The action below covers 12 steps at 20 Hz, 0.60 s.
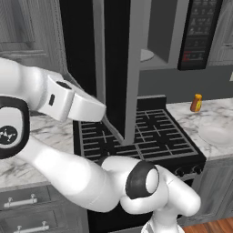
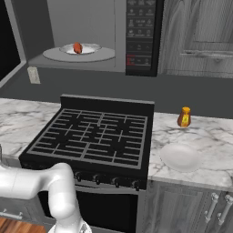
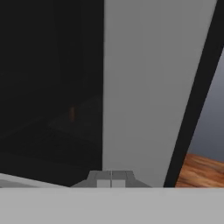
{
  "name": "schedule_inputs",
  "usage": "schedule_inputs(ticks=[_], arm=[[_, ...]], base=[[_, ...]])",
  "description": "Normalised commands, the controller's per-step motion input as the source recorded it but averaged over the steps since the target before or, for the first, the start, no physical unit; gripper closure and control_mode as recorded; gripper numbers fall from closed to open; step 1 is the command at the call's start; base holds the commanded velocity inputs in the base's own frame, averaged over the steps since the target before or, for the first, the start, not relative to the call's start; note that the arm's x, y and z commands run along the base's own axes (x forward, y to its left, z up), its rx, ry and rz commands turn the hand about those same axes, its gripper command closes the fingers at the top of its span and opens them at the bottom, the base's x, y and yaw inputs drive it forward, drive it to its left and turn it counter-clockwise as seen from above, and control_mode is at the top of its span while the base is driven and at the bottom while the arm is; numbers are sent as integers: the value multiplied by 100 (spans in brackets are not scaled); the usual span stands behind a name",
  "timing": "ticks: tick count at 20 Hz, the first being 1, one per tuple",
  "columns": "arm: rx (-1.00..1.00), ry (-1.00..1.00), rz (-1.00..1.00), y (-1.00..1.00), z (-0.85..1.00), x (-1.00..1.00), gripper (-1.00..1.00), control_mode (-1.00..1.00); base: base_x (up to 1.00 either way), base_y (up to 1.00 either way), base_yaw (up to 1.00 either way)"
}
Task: Pick the sweet potato from the counter and place it in the microwave. Then turn on the microwave.
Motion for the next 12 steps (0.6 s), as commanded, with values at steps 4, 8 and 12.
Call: schedule_inputs(ticks=[4,8,12], arm=[[-8,-5,7,-15,-5,8,100,-100],[-17,-7,4,-9,-8,14,100,-100],[-19,-7,4,-19,-7,12,100,-100]], base=[[0,0,0],[0,0,0],[0,0,0]])
